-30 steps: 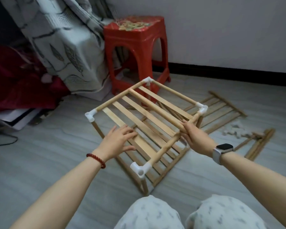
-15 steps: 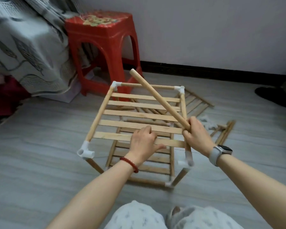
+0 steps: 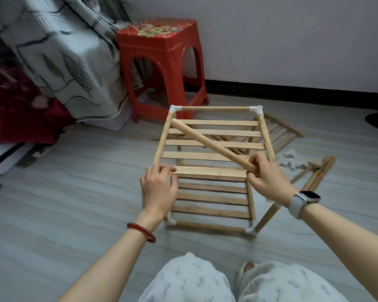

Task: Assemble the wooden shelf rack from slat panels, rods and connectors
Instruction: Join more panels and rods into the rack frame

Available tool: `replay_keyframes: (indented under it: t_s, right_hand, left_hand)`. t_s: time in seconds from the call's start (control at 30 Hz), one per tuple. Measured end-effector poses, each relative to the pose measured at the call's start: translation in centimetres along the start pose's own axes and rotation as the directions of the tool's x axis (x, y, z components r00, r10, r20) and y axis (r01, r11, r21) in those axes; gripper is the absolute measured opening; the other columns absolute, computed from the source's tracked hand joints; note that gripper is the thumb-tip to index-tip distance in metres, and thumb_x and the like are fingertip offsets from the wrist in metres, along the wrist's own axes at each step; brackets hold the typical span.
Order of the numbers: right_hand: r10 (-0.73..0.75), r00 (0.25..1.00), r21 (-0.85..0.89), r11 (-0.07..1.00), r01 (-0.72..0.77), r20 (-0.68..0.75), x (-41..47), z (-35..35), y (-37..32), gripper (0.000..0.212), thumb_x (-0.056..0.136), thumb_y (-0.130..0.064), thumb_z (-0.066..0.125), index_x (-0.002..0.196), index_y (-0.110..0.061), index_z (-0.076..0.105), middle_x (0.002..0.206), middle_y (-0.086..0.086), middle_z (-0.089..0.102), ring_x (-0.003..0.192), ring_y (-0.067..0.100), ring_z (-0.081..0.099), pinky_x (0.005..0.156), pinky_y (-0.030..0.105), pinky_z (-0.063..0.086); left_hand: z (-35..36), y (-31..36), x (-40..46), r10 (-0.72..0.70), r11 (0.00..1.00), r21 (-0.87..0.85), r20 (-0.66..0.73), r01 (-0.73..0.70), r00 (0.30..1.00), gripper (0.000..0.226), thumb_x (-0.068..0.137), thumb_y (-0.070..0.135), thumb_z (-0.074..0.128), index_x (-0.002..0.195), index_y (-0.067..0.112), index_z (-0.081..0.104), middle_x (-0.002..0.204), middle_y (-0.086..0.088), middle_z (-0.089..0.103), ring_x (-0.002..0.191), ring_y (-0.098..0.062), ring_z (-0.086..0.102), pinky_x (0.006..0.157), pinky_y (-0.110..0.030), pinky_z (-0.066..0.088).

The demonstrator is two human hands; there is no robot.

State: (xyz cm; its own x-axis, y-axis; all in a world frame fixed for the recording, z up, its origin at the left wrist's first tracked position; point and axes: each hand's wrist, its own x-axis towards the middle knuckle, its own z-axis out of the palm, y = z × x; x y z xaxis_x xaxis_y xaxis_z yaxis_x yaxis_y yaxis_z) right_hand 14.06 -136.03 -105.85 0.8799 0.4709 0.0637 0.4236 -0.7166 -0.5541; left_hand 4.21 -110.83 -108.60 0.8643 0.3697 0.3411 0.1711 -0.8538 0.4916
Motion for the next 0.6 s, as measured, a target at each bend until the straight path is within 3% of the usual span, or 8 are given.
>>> replay_keyframes:
  t_s: [0.1, 0.2, 0.27, 0.33, 0.47, 0.6]
  right_hand:
    - [-0.150, 0.978, -0.173, 0.969, 0.174, 0.144, -0.2, 0.9, -2.0, 0.021, 0.093, -0.042, 0.050, 0.113, -0.034, 0.045, 0.075, -0.016, 0.051, 0.067, 0.009, 0.052, 0.062, 0.031, 0.048]
    - [-0.296, 0.938, -0.293, 0.894, 0.338, 0.179, 0.0, 2.2, -2.6, 0.023, 0.096, -0.038, 0.044, 0.117, -0.029, 0.047, 0.079, -0.017, 0.045, 0.065, 0.008, 0.046, 0.055, 0.027, 0.041]
    - [-0.305, 0.937, -0.351, 0.870, 0.346, 0.167, 0.0, 2.7, -2.5, 0.014, 0.095, -0.032, 0.042, 0.106, -0.026, 0.046, 0.071, -0.016, 0.040, 0.059, 0.006, 0.038, 0.049, 0.022, 0.028]
    - [-0.313, 0.931, -0.400, 0.842, 0.363, 0.187, 0.0, 3.1, -2.2, 0.010, 0.093, -0.033, 0.041, 0.101, -0.028, 0.044, 0.072, -0.013, 0.048, 0.061, 0.009, 0.043, 0.051, 0.025, 0.030]
    - [-0.343, 0.916, -0.428, 0.809, 0.402, 0.210, -0.3, 3.4, -1.0, 0.031, 0.094, -0.050, 0.038, 0.120, -0.038, 0.048, 0.088, -0.012, 0.061, 0.069, 0.011, 0.055, 0.052, 0.025, 0.034]
    - [-0.347, 0.918, -0.486, 0.779, 0.397, 0.193, -0.4, 3.5, -0.2, 0.031, 0.093, -0.050, 0.036, 0.117, -0.037, 0.051, 0.088, -0.011, 0.060, 0.073, 0.014, 0.058, 0.053, 0.027, 0.035]
  left_hand:
    - [-1.1, -3.2, -0.7, -0.278, 0.958, -0.077, -0.009, 0.277, 0.960, 0.025, 0.091, 0.019, 0.055, 0.115, 0.015, 0.059, 0.115, -0.005, 0.051, 0.107, -0.020, 0.047, 0.085, -0.031, 0.034]
    - [-1.1, -5.6, -0.1, -0.497, 0.749, -0.380, 0.220, 0.543, 0.839, 0.029, 0.098, 0.027, 0.047, 0.122, 0.012, 0.055, 0.123, -0.008, 0.055, 0.104, -0.017, 0.051, 0.087, -0.029, 0.039]
    - [-0.5, -6.2, -0.2, -0.466, 0.680, -0.465, 0.323, 0.567, 0.824, 0.024, 0.100, 0.029, 0.042, 0.103, 0.015, 0.061, 0.108, -0.009, 0.064, 0.092, -0.016, 0.053, 0.077, -0.028, 0.040]
    - [0.1, -6.4, -0.5, -0.447, 0.681, -0.480, 0.325, 0.553, 0.833, 0.026, 0.100, 0.033, 0.040, 0.088, 0.021, 0.060, 0.092, -0.004, 0.062, 0.083, -0.015, 0.052, 0.070, -0.029, 0.040]
    - [1.1, -6.4, -1.1, -0.475, 0.652, -0.512, 0.299, 0.559, 0.828, 0.030, 0.101, 0.039, 0.035, 0.100, 0.024, 0.060, 0.090, 0.009, 0.056, 0.083, -0.002, 0.049, 0.064, -0.020, 0.039]
    - [1.4, -6.7, -1.1, -0.461, 0.653, -0.532, 0.286, 0.539, 0.840, 0.033, 0.101, 0.037, 0.034, 0.107, 0.019, 0.060, 0.087, 0.008, 0.054, 0.081, -0.004, 0.050, 0.063, -0.020, 0.038]
